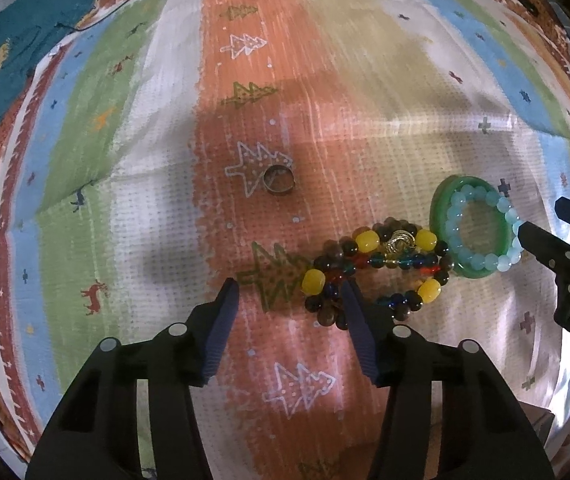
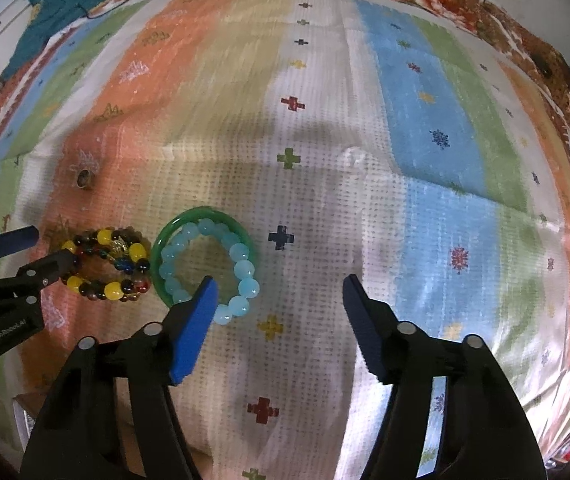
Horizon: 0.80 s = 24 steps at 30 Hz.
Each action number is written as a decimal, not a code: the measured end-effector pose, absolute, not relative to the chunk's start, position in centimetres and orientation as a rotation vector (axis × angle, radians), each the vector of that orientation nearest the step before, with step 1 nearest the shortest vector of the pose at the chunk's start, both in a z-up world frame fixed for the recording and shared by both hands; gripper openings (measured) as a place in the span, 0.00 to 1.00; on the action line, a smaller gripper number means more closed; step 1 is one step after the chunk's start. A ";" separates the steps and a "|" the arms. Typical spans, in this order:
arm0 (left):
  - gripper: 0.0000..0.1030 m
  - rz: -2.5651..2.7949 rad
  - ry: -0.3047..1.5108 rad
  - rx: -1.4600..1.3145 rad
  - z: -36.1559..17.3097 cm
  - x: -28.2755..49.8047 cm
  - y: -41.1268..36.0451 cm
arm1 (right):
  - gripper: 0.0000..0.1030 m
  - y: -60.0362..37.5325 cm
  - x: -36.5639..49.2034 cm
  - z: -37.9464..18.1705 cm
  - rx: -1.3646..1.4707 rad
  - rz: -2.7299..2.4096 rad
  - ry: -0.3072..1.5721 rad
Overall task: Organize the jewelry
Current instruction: 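Close the left tool on the yellow-and-dark bead bracelet, then lift the yellow bead bracelet with the left tool while the right tool holds the pale blue bracelet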
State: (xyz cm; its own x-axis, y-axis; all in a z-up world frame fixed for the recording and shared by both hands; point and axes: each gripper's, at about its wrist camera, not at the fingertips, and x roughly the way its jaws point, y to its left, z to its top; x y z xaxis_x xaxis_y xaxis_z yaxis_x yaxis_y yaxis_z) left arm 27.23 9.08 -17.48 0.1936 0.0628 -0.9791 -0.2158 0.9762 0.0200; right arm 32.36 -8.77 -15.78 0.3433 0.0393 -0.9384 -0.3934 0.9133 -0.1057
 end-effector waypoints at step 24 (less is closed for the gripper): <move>0.10 0.142 1.355 -0.202 -18.2 27.1 9.3 | 0.12 -8.0 32.3 -16.5 -0.356 0.351 1.208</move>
